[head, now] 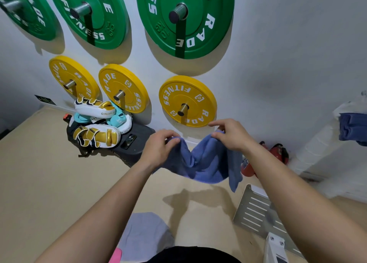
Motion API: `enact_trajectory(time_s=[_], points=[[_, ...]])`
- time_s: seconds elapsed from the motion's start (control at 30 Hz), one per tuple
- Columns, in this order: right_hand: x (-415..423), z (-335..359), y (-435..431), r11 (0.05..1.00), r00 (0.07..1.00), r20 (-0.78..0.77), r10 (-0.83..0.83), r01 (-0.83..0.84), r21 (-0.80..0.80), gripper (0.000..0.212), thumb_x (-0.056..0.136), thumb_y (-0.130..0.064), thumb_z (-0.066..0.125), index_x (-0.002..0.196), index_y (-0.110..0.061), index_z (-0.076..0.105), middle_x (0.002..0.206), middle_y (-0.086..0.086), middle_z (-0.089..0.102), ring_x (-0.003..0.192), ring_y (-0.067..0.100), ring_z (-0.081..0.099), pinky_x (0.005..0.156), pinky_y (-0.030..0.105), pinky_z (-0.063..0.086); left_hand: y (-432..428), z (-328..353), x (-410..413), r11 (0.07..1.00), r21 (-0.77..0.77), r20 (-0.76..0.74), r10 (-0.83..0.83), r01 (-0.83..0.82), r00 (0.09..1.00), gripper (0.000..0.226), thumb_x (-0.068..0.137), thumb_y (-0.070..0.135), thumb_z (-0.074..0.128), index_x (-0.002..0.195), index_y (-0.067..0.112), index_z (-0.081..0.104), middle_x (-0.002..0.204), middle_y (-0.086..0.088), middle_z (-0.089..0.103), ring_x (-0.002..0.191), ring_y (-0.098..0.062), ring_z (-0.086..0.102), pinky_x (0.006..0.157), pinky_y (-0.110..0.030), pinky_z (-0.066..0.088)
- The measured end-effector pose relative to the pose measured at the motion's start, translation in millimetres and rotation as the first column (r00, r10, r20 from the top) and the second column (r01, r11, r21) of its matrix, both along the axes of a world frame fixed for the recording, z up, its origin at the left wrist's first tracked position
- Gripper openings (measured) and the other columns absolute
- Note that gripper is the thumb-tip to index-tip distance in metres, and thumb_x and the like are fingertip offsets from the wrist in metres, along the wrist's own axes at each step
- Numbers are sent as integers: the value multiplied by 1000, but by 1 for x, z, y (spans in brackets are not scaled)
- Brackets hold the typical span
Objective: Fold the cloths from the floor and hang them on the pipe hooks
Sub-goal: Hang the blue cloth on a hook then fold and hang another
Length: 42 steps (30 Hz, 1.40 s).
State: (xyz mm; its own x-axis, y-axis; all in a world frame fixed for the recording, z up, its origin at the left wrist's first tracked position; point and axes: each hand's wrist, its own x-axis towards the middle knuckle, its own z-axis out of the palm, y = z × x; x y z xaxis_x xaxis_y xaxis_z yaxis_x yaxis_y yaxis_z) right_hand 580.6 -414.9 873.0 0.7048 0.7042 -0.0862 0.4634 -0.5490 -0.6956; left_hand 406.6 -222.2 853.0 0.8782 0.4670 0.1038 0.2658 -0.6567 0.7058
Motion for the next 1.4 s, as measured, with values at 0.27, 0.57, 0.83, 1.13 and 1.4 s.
enact_trajectory(time_s=[0.27,0.57,0.83,1.13,1.4], points=[[-25,4,14,970,978,-165,130,-91,223,24,88,-12,70,111,-20,70,83,-4,71,79,4,65,75,13,46,-33,1,27,983,-166,-9,-76,73,997,20,93,27,67,112,32,70,90,2,67,78,-14,61,70,-22,45],[-22,-8,6,974,973,-196,117,-75,213,21,80,-28,80,96,-26,67,80,-1,72,80,12,68,77,27,53,-32,2,25,985,-119,-107,-138,125,985,9,95,24,62,94,20,70,83,9,66,62,-1,50,57,-12,36],[-10,-21,-20,981,969,-161,189,-194,-12,7,87,-29,68,81,-28,67,73,-14,62,69,9,52,67,30,44,-22,9,26,988,-48,-94,-151,147,984,11,96,19,59,89,23,67,87,8,66,71,0,53,69,-24,39],[6,-33,-42,995,994,-103,46,-54,-80,12,89,-32,66,81,-23,69,79,0,68,73,16,59,68,33,47,-2,6,30,992,3,-137,-127,129,982,13,96,20,59,86,26,65,88,7,68,76,-7,56,72,-31,44],[-3,-26,-27,989,990,-40,-138,140,51,8,83,-30,72,81,-23,69,67,-6,59,66,13,56,66,31,47,-11,-1,33,996,-86,-108,-43,34,993,7,87,25,74,92,26,70,81,8,68,66,-2,55,65,-25,41]])
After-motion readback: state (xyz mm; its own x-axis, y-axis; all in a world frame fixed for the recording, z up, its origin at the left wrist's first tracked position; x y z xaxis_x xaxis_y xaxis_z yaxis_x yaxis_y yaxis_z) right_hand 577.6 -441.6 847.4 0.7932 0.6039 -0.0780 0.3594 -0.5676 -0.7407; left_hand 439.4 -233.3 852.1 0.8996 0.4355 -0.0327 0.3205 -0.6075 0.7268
